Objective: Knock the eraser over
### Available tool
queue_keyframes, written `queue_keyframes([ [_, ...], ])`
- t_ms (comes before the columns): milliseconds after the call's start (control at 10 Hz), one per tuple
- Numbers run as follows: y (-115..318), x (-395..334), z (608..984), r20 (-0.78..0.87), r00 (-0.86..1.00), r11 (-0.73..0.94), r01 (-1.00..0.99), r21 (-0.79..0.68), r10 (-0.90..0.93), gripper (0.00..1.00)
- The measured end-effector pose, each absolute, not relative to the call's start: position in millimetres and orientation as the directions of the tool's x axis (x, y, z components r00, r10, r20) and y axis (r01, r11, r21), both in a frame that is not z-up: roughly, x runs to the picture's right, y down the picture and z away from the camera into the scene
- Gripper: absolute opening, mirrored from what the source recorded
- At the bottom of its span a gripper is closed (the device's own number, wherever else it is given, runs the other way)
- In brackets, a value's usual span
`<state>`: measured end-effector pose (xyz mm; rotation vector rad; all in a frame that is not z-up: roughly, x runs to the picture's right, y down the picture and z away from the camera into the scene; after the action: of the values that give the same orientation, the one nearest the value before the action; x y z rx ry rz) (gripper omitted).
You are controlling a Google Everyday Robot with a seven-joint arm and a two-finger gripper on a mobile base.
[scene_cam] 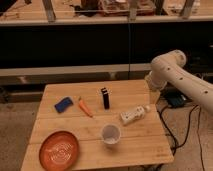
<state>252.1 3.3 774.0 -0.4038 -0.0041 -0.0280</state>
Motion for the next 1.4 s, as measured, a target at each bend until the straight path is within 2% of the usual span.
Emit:
queue_keyframes([
  [1400, -3, 237, 805, 0.019, 0.999, 0.915, 0.053, -0.399, -0.049, 0.80],
])
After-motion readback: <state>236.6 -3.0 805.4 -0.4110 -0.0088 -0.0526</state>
